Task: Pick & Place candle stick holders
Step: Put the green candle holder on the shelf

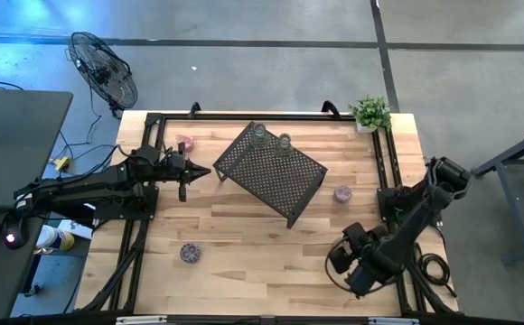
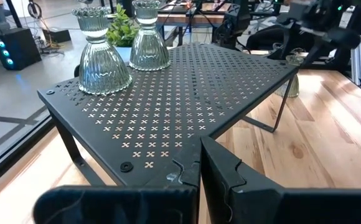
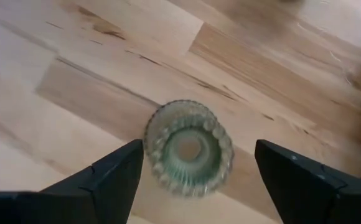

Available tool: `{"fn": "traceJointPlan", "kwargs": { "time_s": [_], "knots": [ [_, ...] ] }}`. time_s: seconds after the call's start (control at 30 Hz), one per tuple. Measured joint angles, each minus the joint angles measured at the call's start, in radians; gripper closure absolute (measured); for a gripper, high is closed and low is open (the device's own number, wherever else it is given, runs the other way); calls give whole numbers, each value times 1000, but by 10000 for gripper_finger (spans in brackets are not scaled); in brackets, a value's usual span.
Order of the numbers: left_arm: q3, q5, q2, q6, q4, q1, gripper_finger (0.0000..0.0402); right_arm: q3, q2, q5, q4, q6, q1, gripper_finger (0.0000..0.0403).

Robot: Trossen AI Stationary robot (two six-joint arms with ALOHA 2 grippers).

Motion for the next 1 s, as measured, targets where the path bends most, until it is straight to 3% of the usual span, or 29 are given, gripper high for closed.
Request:
{"fn": "traceJointPlan", "kwargs": {
  "time_s": [0.2,0.47,0.77,1.0],
  "knots": [
    [0,0,0,0,-8,0,401,-81,0,-5,148,-85,-42,117],
    [0,-2,0,-1,-11,0,401,-39,0,-2,142,-134,-52,248],
    [0,-2,0,-1,-11,0,401,128,-68,96,25,-254,-90,249],
    [0,-2,0,-1,-11,0,401,378,-79,173,-168,-504,-237,249]
  ]
}}
